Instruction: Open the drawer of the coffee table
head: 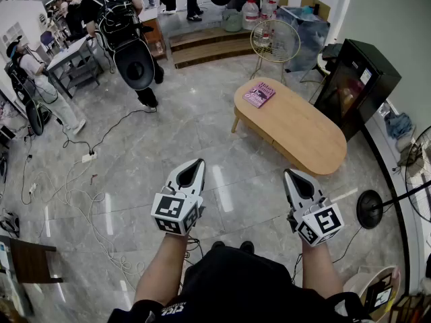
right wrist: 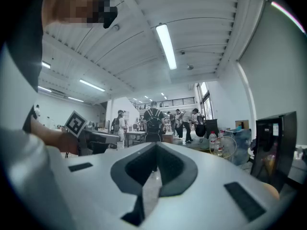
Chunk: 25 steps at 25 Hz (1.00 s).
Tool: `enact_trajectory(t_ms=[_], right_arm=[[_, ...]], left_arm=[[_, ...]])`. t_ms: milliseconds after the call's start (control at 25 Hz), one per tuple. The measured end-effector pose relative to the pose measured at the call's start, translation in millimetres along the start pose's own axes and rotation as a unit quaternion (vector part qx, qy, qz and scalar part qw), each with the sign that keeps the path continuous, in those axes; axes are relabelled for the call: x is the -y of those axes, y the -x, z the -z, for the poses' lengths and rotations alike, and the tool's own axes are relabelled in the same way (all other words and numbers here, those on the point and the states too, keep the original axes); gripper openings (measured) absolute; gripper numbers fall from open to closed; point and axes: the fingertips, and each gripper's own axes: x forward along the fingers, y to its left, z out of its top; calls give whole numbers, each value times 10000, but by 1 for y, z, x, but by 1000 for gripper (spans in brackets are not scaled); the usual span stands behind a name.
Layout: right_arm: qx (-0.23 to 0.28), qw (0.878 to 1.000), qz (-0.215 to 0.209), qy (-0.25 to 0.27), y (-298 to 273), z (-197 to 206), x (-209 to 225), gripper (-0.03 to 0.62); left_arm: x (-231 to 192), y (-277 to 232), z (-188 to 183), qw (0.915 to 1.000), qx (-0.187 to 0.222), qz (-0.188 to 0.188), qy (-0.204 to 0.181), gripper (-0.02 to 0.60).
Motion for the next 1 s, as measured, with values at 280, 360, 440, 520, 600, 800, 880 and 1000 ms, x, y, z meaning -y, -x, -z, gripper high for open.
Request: enact_trajectory(t_ms=[280,360,440,520,600,800,880,1000], right_arm=[[-29,9999,114,-46,8,6,14,3],[-32,9998,155,-83,13,8,17,3],[-31,9998,183,-95,18,8,20,3],[-43,9998,201,-52,23,9,23,3],[-66,9997,237,-16,27,11,29,3],[-38,9996,233,144,41,10,46,3],[-28,9996,212,192,47,11,51,3],[22,9997,230,110,57,14,58,3]], left_arm=[[16,-10,7,9999,-101,82,-91,2],[21,-12,8,9998,-113,143,-73,2],[26,-13,9,9997,-115,198,-4,2],[28,-14,10,9997,-130,176,81,2],[30,-16,12,9996,-183,108,161,2],[52,-28,15,9994,-307,109,140,2],[61,-29,15,9993,-339,122,57,2],[73,-26,20,9989,-427,164,-78,2]])
